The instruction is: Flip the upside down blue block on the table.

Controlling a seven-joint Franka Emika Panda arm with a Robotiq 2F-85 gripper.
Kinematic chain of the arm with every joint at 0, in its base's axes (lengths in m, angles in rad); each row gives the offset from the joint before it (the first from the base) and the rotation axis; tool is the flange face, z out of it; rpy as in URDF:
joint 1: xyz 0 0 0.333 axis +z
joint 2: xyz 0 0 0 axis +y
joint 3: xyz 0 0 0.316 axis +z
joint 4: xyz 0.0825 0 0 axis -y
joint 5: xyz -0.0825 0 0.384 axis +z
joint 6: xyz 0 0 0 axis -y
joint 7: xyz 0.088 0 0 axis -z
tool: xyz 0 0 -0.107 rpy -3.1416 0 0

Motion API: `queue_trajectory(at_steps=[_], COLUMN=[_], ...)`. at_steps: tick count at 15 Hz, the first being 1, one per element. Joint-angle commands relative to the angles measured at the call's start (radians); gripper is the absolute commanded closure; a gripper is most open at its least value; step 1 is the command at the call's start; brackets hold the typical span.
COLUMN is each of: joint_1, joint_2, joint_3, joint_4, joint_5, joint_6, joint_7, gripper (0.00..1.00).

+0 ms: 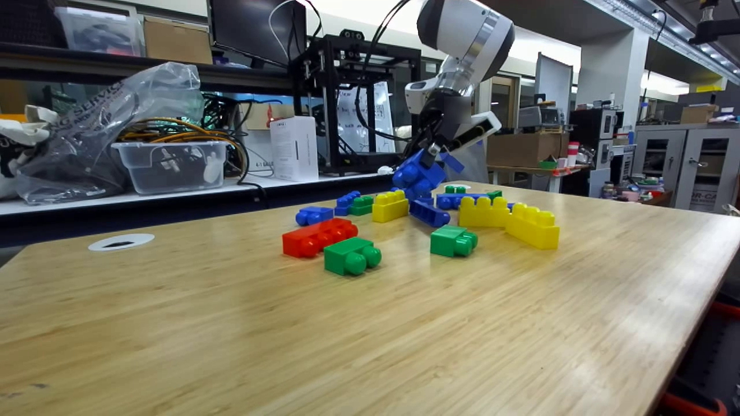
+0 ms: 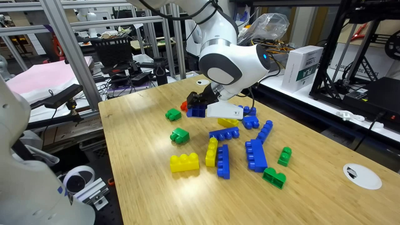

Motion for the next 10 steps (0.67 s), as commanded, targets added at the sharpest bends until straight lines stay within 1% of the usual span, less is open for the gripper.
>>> queue_trajectory(at_steps=[1,4,7,10], joint_1=[0.035,0.046,0.044,0.043], joint_2=[0.024,0.046,0.084,0.113], joint_3=[-0.022,-0.020,-0.018,-0.019], joint_4=[0.046,0.071,0.102,0.126], joint_5=[0.011,0.015,0.027,0.034], joint_6=[-0.036,-0.034,-0.032,-0.031], joint_7=[-0.033,-0.059,-0.101,-0.112], gripper=[0.56,0.56,0.56,0.56])
